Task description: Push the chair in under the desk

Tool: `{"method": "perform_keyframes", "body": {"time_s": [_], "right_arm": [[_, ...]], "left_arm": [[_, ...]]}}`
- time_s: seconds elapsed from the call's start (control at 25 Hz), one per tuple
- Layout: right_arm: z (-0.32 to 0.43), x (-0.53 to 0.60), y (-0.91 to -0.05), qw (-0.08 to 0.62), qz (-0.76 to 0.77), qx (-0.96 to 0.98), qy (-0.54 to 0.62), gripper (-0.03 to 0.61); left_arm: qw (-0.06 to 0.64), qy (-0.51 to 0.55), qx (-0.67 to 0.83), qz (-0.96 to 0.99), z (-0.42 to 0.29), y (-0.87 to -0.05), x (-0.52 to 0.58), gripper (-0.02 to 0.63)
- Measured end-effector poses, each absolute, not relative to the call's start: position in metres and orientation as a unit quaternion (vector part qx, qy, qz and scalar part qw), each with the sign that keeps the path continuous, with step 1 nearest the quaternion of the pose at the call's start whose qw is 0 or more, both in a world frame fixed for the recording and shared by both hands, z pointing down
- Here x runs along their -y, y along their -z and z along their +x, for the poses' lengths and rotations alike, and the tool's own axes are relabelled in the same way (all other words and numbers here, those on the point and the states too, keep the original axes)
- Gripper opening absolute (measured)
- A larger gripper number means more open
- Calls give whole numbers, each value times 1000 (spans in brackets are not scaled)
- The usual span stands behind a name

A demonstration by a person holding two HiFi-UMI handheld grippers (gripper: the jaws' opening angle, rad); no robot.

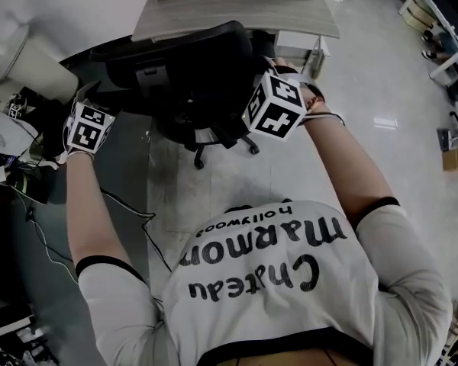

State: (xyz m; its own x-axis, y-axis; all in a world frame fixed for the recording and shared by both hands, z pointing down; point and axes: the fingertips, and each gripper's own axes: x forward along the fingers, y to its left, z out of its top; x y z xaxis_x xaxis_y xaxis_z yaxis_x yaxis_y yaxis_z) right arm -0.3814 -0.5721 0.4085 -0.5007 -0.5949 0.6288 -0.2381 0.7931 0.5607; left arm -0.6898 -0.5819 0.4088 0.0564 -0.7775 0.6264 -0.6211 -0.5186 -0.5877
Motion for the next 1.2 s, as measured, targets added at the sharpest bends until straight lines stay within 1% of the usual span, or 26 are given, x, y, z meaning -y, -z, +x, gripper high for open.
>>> {"method": "perform_keyframes", "body": {"time_s": [0.16,0.24,0.28,0.36,0.48,0.68,0.72,0.76,0.8,0.92,1.0,1.08,1.2], "right_arm": [[-380,572,-408,434,245,844,201,219],[-381,571,-407,432,244,845,199,219],[-381,571,-406,432,244,845,199,219],[-380,570,-405,432,245,844,202,219],[-379,571,-405,433,247,843,202,219],[-378,570,-406,435,243,845,194,219],[-379,570,-406,435,243,846,192,219],[-379,571,-405,435,243,846,191,219],[-378,571,-404,434,243,846,192,219],[-379,571,-405,432,244,846,192,221],[-379,572,-405,431,245,846,195,221],[-379,572,-404,427,247,846,201,222],[-379,571,-403,419,252,847,209,227]], "left_arm": [[91,480,-518,-703,-693,-399,571,354],[88,452,-539,-705,-691,-389,556,354],[86,421,-549,-717,-683,-382,547,354],[69,326,-560,-758,-650,-369,525,354],[3,174,-545,-820,-589,-362,492,353],[-97,-3,-489,-867,-507,-340,450,344],[-112,-40,-480,-869,-498,-330,445,284],[-124,-70,-473,-870,-491,-321,441,149],[-130,-87,-466,-871,-486,-314,438,91],[-126,-85,-461,-874,-477,-307,430,87],[-121,-83,-471,-870,-477,-307,425,49],[-121,-90,-482,-863,-477,-309,418,26],[-130,-80,-502,-851,-478,-320,410,17]]}}
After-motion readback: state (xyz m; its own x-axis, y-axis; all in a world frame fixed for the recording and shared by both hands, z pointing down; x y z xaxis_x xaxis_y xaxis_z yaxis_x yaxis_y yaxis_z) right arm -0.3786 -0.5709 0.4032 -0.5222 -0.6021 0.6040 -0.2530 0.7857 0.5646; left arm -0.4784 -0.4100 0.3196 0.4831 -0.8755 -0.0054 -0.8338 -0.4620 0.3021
